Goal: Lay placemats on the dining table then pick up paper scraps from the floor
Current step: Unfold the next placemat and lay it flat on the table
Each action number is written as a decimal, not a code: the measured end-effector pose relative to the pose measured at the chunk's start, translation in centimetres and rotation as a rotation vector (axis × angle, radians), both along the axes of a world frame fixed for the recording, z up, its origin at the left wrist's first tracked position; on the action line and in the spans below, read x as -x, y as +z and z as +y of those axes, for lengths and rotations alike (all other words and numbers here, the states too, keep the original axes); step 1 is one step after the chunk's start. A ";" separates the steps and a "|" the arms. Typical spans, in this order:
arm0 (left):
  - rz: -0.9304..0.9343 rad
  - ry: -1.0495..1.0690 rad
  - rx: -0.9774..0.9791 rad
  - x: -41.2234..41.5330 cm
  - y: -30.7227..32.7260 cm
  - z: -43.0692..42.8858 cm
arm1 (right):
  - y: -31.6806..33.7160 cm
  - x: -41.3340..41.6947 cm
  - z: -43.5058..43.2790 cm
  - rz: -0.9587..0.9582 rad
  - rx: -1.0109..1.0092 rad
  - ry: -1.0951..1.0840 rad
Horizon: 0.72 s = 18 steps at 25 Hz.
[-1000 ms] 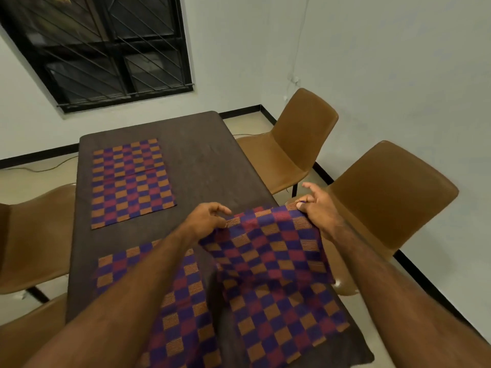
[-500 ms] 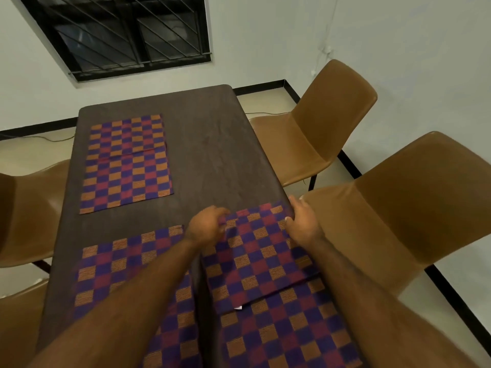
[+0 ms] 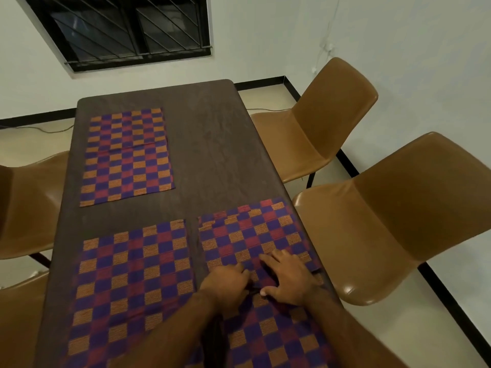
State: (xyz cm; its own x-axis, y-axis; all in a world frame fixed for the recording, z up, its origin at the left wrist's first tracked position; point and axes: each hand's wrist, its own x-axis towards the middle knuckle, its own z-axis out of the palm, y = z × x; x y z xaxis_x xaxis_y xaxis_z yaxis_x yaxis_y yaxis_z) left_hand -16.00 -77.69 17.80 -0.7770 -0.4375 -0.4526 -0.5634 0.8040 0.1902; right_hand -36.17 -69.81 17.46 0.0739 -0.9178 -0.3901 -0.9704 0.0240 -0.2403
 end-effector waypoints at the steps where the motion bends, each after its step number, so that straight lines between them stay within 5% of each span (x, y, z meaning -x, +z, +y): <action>1: 0.021 -0.008 -0.003 -0.2 0.1 -0.3 | 0.1 -0.3 -0.1 0.006 -0.001 -0.001; 6: 0.075 0.015 0.025 -2.0 0.8 -2.8 | 1.1 -0.9 -1.0 0.058 0.071 -0.042; 18: 0.162 0.326 0.045 -2.3 7.9 -12.3 | 9.0 4.5 -11.5 0.535 -0.023 -0.069</action>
